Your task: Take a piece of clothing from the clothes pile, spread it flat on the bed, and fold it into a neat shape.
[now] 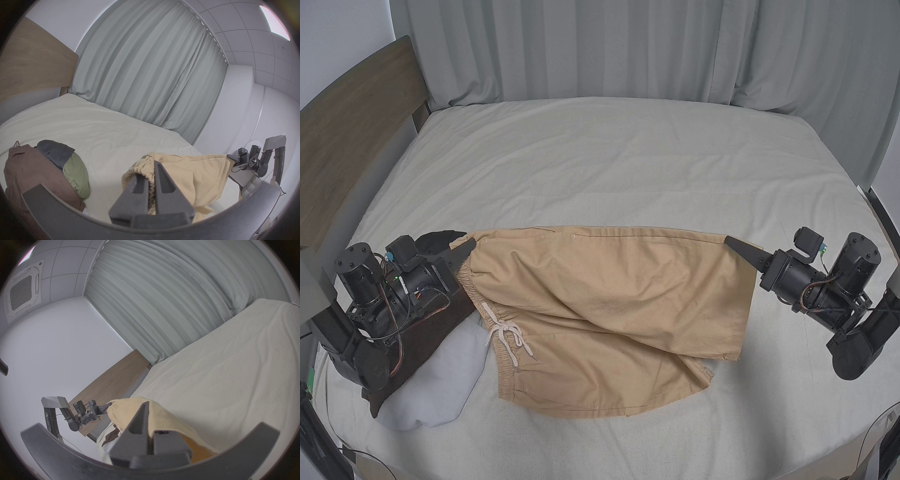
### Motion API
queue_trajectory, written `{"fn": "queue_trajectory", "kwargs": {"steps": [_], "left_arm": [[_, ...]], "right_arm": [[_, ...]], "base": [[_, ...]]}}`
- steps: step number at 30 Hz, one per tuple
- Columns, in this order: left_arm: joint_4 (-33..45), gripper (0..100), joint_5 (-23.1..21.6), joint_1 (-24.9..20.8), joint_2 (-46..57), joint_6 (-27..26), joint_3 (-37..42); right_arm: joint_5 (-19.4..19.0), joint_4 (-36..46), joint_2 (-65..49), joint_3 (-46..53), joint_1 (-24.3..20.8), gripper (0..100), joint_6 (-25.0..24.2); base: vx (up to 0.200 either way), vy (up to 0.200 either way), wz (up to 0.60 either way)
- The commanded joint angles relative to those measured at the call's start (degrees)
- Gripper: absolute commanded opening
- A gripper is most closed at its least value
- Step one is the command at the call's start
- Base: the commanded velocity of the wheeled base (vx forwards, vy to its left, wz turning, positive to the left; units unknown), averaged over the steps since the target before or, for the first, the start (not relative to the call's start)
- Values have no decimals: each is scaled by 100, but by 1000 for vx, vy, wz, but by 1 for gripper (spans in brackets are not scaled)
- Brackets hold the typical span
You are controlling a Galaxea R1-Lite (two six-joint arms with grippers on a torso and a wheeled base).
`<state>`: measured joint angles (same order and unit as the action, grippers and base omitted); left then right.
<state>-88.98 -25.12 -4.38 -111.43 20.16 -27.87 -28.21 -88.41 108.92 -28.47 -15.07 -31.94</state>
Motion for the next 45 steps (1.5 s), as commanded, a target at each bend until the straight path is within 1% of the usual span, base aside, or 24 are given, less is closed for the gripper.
{"fn": "queue_trajectory", "kwargs": {"steps": [1,10,29,42,45], "left_arm": [[-23,0,-1,-2,-27,5,9],[-23,0,-1,-2,-36,-12,18],[-23,0,-1,-2,-54,-30,27],[-23,0,-1,-11,-63,-39,18],[-14,0,8,-72,-63,-39,36]], "right_arm": [[0,-1,24,-28,48,0,30],[0,-1,164,-107,232,0,197],[0,-1,270,-186,487,0,250],[-9,-1,279,-203,478,0,258],[0,-1,287,-274,399,0,417]], "base": [[0,0,0],[0,0,0],[0,0,0],[0,0,0],[0,0,0]]}}
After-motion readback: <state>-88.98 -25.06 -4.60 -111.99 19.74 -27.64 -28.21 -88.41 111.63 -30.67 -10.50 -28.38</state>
